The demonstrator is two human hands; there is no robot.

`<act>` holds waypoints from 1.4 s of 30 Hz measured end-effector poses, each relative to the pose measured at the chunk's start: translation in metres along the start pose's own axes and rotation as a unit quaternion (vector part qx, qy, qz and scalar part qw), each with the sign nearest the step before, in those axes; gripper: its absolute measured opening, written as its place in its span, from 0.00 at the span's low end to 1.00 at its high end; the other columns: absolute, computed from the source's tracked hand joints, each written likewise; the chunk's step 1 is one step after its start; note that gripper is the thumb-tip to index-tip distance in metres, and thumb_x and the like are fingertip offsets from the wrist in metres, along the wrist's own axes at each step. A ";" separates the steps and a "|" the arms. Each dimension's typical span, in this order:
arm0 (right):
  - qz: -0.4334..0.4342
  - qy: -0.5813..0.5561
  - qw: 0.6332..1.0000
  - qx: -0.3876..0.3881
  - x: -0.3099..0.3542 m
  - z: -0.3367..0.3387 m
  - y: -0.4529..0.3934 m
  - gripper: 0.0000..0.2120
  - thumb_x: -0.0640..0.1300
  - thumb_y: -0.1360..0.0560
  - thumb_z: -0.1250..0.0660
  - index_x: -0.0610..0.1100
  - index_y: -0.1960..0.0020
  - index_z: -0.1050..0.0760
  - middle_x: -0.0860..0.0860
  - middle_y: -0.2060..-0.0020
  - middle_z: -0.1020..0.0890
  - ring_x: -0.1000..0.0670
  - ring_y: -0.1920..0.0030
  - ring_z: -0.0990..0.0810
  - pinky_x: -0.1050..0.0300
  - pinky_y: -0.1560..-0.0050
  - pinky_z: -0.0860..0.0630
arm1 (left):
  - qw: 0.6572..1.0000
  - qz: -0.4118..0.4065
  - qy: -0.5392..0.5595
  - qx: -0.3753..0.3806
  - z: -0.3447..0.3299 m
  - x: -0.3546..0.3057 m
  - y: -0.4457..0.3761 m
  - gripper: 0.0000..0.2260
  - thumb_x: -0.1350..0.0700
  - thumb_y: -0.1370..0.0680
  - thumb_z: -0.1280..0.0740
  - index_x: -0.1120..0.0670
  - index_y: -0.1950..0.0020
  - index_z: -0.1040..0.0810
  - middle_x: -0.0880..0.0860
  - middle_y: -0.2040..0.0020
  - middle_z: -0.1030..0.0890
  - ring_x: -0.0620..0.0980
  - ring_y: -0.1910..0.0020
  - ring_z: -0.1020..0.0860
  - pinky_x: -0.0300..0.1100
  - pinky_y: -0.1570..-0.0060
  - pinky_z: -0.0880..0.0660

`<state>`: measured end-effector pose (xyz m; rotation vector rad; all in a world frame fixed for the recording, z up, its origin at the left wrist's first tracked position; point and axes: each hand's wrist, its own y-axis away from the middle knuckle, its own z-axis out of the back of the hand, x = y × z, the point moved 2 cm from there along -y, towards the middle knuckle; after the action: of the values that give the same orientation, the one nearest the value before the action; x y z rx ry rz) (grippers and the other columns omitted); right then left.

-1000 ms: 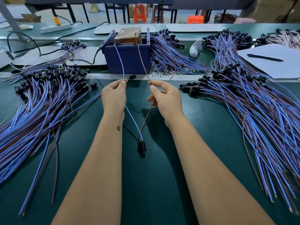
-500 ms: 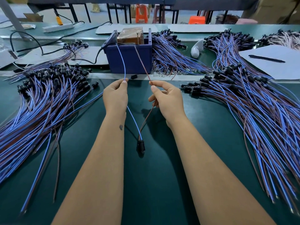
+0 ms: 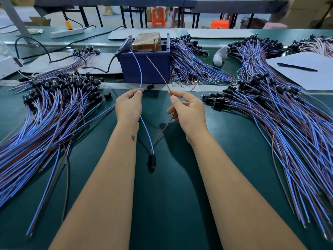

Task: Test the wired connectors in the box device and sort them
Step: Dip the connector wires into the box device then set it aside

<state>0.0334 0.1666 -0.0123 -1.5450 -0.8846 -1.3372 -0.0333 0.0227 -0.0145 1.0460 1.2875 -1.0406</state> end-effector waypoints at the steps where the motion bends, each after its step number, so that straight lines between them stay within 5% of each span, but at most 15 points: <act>1: 0.001 -0.003 1.000 -0.001 0.000 0.000 0.001 0.08 0.41 0.20 0.35 0.50 0.46 0.20 0.51 0.73 0.19 0.58 0.72 0.24 0.67 0.69 0.28 | 1.000 -0.004 -0.003 0.002 0.000 0.000 0.000 0.08 0.54 0.19 0.36 0.48 0.49 0.16 0.46 0.68 0.29 0.45 0.66 0.32 0.38 0.66 0.32; 6: 0.002 -0.019 0.999 -0.033 0.004 0.002 0.002 0.07 0.39 0.20 0.37 0.47 0.47 0.22 0.49 0.71 0.19 0.56 0.72 0.25 0.67 0.69 0.29 | 0.999 -0.041 -0.007 0.019 0.000 0.004 0.004 0.09 0.54 0.19 0.36 0.48 0.46 0.16 0.43 0.70 0.29 0.43 0.69 0.33 0.36 0.68 0.34; 12: -0.034 -0.035 0.996 -0.068 0.003 0.004 -0.001 0.09 0.33 0.23 0.41 0.45 0.55 0.27 0.49 0.66 0.20 0.53 0.70 0.26 0.65 0.67 0.28 | 0.996 -0.015 0.085 -0.020 0.005 0.005 0.003 0.11 0.63 0.21 0.40 0.52 0.58 0.22 0.48 0.64 0.24 0.42 0.69 0.26 0.34 0.71 0.29; 18: -0.069 -0.110 0.986 -0.108 0.002 0.001 -0.013 0.13 0.30 0.26 0.47 0.44 0.55 0.27 0.51 0.71 0.30 0.55 0.75 0.38 0.63 0.74 0.41 | 0.993 -0.005 0.117 -0.010 0.010 0.002 -0.004 0.13 0.63 0.20 0.46 0.50 0.51 0.25 0.48 0.66 0.30 0.42 0.79 0.40 0.34 0.79 0.41; 22: -0.067 -0.136 0.981 -0.117 0.005 -0.010 -0.020 0.11 0.32 0.23 0.45 0.44 0.55 0.27 0.51 0.71 0.34 0.55 0.74 0.40 0.64 0.75 0.42 | 0.995 -0.050 0.084 0.009 0.005 0.003 -0.001 0.11 0.58 0.16 0.45 0.48 0.50 0.25 0.48 0.69 0.35 0.42 0.76 0.40 0.34 0.77 0.40; 27: -0.048 -0.130 0.979 -0.150 0.003 -0.027 -0.029 0.06 0.40 0.20 0.38 0.45 0.53 0.24 0.53 0.70 0.33 0.55 0.72 0.38 0.62 0.71 0.39 | 0.999 -0.026 0.030 0.022 0.004 0.005 -0.005 0.12 0.64 0.19 0.46 0.52 0.55 0.27 0.50 0.66 0.30 0.42 0.75 0.33 0.34 0.75 0.32; 33: 0.022 -0.053 0.990 -0.125 -0.002 -0.028 -0.030 0.06 0.42 0.20 0.37 0.47 0.53 0.23 0.56 0.71 0.30 0.55 0.71 0.35 0.58 0.67 0.36 | 0.995 -0.079 -0.060 0.025 0.003 0.004 -0.005 0.11 0.54 0.17 0.44 0.45 0.54 0.24 0.45 0.69 0.32 0.40 0.75 0.35 0.33 0.74 0.36; 42: 0.034 -0.055 0.996 -0.064 0.003 -0.019 -0.030 0.08 0.40 0.18 0.39 0.46 0.47 0.22 0.51 0.74 0.28 0.53 0.73 0.30 0.65 0.73 0.31 | 0.998 -0.048 0.047 0.007 0.006 0.005 -0.012 0.10 0.57 0.16 0.43 0.52 0.48 0.22 0.41 0.75 0.32 0.41 0.75 0.35 0.33 0.74 0.33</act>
<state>-0.0005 0.1590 -0.0038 -1.7464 -0.8178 -1.2914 -0.0439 0.0141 -0.0199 1.0632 1.4211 -1.0844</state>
